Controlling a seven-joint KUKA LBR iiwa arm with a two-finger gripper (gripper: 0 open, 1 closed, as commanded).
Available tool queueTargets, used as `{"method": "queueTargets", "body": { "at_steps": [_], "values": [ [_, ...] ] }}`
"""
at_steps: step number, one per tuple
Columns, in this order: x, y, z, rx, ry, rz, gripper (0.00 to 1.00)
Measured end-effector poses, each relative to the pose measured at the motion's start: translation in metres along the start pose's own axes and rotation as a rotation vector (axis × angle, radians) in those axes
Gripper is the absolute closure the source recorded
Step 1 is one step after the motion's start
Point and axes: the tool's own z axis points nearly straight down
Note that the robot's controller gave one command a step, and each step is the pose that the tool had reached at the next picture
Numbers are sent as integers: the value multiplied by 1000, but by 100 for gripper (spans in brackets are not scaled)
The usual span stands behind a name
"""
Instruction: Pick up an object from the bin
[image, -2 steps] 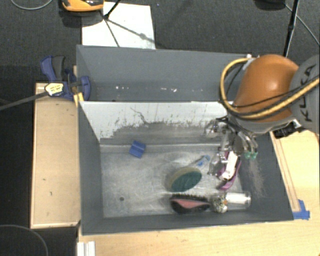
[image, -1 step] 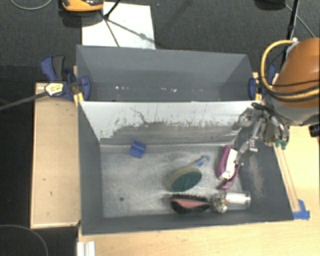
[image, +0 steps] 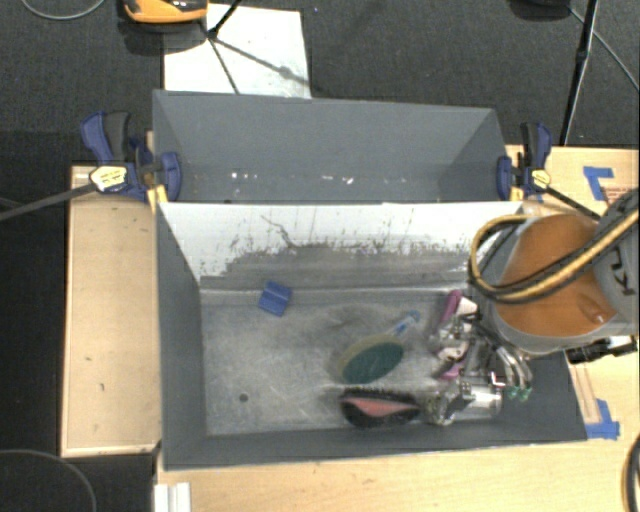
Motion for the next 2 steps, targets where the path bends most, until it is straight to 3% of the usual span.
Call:
{"method": "queueTargets", "body": {
  "at_steps": [1, 2],
  "values": [
    [-6, 18, 35, -1, -14, -261, 0],
    [5, 70, 39, 5, -33, -566, 0]
  ]
}}
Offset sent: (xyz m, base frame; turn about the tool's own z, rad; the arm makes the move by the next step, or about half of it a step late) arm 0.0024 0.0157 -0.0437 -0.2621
